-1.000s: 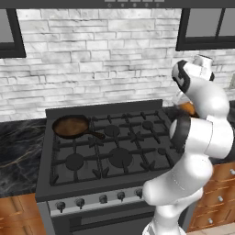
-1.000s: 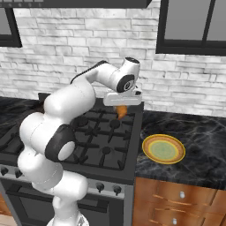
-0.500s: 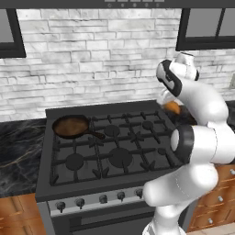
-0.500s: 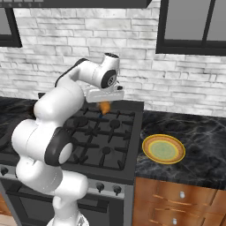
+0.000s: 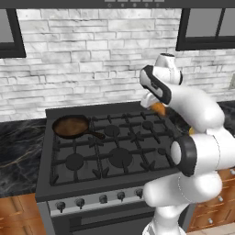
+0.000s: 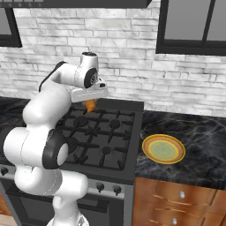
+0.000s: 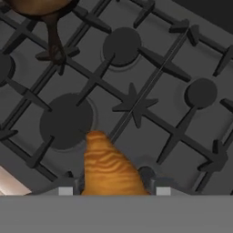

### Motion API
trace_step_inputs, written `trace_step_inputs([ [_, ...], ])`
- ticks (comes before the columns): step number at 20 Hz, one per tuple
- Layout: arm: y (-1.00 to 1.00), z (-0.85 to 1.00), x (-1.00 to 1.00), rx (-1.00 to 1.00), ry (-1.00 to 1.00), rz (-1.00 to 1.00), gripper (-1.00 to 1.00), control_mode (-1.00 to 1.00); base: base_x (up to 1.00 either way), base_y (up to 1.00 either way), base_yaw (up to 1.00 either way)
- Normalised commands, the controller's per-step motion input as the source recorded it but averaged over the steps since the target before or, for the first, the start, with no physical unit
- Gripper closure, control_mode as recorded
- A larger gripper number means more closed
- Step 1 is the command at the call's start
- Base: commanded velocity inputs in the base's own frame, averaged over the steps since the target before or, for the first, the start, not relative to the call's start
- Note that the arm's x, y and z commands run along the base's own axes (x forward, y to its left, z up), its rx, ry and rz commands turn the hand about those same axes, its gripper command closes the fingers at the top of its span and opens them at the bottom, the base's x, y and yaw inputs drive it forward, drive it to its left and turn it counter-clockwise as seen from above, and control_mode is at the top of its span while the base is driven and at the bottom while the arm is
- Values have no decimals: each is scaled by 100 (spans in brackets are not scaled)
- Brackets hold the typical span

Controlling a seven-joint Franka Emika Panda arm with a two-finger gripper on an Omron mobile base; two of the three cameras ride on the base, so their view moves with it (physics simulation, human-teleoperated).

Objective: Pick the croissant and place it on the pan. Then turn on the stove to warm the croissant.

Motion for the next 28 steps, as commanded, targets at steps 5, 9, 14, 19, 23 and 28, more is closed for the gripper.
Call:
trace_step_inputs([
  [5,54,2,0,-2,2,0,100,-100,0,0,0],
  [9,46,11,0,0,11,2,100,-100,0,0,0],
  [14,51,4,0,0,10,1,100,-100,0,0,0],
  [19,58,0,0,0,6,4,100,-100,0,0,0],
  [23,51,0,0,0,0,4,100,-100,0,0,0],
  [28,45,0,0,0,0,2,100,-100,0,0,0],
])
